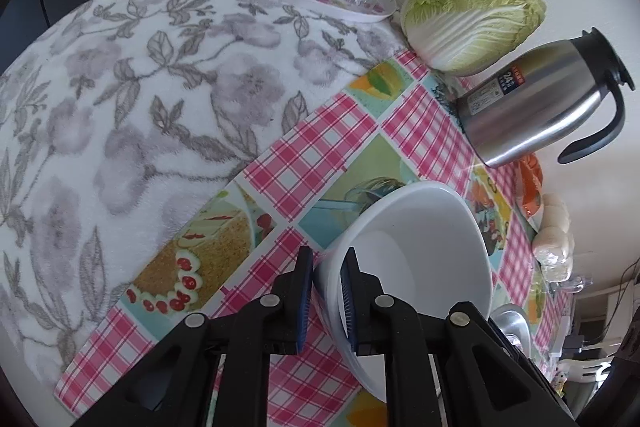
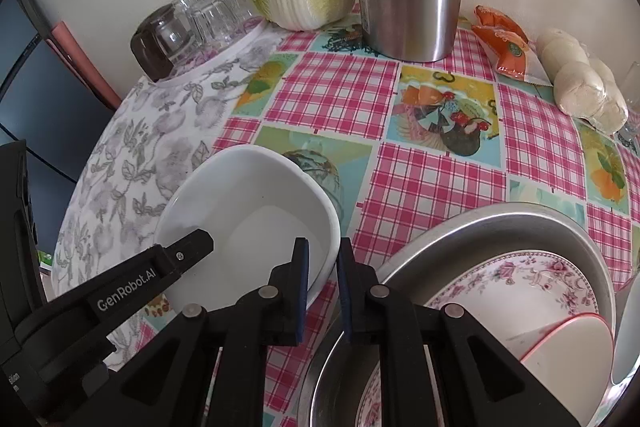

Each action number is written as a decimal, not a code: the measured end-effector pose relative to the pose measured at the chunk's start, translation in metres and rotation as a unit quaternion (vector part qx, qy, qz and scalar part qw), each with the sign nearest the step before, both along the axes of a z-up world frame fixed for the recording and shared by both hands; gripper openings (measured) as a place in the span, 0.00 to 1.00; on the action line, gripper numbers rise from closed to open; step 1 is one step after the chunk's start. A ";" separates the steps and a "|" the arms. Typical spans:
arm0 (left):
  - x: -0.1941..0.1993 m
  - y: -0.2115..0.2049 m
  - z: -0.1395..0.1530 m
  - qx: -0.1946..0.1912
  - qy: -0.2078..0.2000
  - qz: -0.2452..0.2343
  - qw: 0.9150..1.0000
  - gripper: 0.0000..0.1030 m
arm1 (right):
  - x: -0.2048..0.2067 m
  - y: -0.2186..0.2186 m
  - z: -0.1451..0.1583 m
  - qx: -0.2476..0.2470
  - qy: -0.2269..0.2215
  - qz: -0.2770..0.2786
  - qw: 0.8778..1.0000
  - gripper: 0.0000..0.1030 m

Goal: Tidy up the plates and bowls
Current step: 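Close both tools on the white square bowl's rim, then lift the white square bowl with both tools and carry it over the basin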

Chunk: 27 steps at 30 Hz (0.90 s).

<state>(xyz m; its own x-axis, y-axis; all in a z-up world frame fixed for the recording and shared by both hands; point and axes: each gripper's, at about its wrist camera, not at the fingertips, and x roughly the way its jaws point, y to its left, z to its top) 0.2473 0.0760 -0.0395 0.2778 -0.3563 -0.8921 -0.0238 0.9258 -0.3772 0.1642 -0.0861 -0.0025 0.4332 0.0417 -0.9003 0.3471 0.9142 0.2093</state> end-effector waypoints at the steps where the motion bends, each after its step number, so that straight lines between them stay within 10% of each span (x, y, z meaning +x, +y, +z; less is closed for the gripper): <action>1: -0.002 0.000 0.006 0.000 -0.006 -0.001 1.000 0.16 | -0.002 0.000 0.004 0.001 -0.005 0.000 1.000 0.14; 27: -0.087 -0.059 0.134 -0.010 -0.146 -0.102 0.984 0.16 | -0.117 -0.049 0.107 0.022 -0.143 -0.059 0.988 0.14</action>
<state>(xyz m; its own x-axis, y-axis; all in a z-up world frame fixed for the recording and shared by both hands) 0.1601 0.0165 0.0944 0.4425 -0.4472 -0.7774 0.2732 0.8928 -0.3581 0.0474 -0.1346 0.1040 0.6730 0.0115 -0.7395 0.3728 0.8583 0.3526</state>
